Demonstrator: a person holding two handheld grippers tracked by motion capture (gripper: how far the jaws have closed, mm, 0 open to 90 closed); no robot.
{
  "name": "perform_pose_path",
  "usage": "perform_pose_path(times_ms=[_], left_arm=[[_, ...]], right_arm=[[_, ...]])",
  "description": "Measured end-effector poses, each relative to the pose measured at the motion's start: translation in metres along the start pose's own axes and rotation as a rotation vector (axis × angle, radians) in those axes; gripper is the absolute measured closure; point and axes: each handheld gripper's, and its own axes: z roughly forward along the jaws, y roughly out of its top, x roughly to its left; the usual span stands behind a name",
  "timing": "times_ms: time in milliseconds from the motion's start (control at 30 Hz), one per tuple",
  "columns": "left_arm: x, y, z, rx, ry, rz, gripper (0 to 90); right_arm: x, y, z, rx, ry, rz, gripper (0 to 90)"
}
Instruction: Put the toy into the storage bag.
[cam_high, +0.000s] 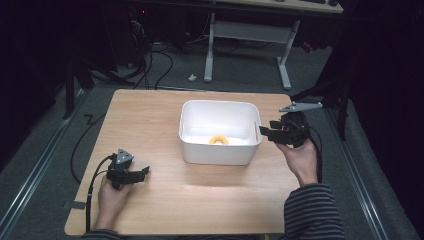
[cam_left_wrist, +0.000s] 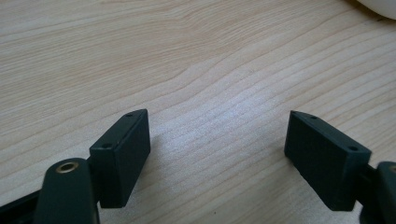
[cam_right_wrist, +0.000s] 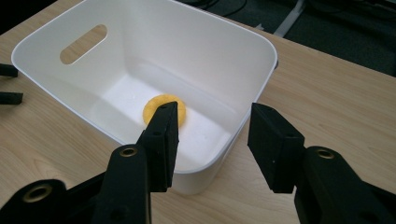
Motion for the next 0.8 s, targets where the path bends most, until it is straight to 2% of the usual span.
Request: perform_pose_path(times_ms=[600, 800], left_arm=[[0.000, 0.000, 0.000, 0.000, 0.000, 0.000, 22.7], [0.000, 0.000, 0.000, 0.000, 0.000, 0.000, 22.7]], right_arm=[[-0.019, -0.037, -0.026, -0.041, -0.028, 0.061, 52.0], [-0.019, -0.045, -0.037, -0.056, -0.050, 0.056, 51.5]])
